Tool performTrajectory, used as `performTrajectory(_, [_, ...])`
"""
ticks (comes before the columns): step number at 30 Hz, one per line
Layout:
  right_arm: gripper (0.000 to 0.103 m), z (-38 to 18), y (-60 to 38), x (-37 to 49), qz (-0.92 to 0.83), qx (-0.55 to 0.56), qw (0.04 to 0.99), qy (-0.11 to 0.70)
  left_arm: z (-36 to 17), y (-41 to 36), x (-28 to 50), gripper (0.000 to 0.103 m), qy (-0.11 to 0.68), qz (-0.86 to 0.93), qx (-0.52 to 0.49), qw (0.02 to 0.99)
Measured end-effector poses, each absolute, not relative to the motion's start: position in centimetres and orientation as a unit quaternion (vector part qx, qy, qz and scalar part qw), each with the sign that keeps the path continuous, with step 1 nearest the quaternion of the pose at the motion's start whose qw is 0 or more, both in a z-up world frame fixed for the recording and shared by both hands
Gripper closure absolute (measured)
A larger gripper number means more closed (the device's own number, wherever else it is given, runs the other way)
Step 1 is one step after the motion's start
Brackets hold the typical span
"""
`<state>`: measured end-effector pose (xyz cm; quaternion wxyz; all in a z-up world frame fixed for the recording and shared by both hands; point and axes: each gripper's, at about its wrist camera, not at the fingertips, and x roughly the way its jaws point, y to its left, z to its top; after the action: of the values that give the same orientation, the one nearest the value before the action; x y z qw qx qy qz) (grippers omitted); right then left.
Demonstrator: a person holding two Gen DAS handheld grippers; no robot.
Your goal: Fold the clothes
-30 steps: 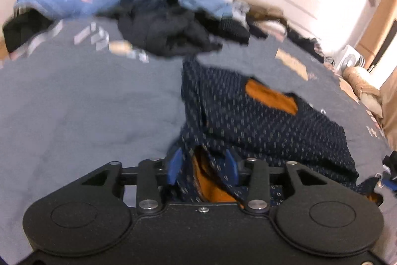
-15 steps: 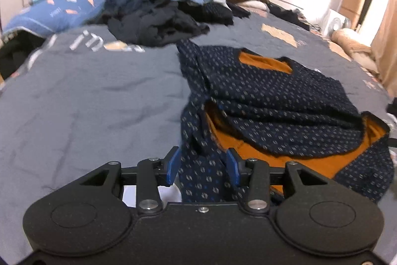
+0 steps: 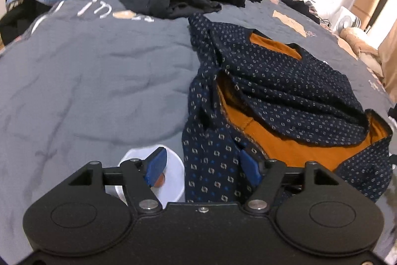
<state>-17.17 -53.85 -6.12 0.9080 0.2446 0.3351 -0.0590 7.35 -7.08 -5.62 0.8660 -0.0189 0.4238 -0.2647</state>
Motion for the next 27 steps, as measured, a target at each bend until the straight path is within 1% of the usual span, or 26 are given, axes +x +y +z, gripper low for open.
performTrajectory(7, [0.057,-6.7,-53.7,-19.7,-0.093,0.292,0.892,0.333,-5.0,-4.8,6.1,0.038,0.437,-0.226,-0.093,0.866])
performTrajectory(11, [0.056,-7.3,-53.4,-21.2,-0.104,0.351,0.871,0.327,-4.7,-3.4,4.9,0.038,0.443,-0.205,-0.141,0.861])
performTrajectory(16, [0.056,-7.7,-52.3,-22.2,-0.106,0.390,0.860,0.311,-4.8,-2.6,3.4,0.038,0.457,-0.202,-0.183,0.847])
performTrajectory(22, [0.056,-9.1,-52.4,-21.5,-0.120,0.426,0.845,0.301,-6.1,-3.6,3.0,0.038,0.482,-0.201,-0.192,0.831])
performTrajectory(25, [0.057,-9.7,-52.0,-20.8,-0.128,0.416,0.847,0.305,-6.9,-4.1,3.3,0.038,0.493,-0.190,-0.184,0.829])
performTrajectory(26, [0.059,-9.8,-51.7,-20.5,-0.128,0.404,0.852,0.306,-7.2,-4.2,3.4,0.038,0.496,-0.187,-0.181,0.829])
performTrajectory(27, [0.063,-9.8,-51.4,-20.3,-0.127,0.392,0.859,0.305,-7.4,-4.3,3.4,0.038,0.497,-0.186,-0.179,0.828])
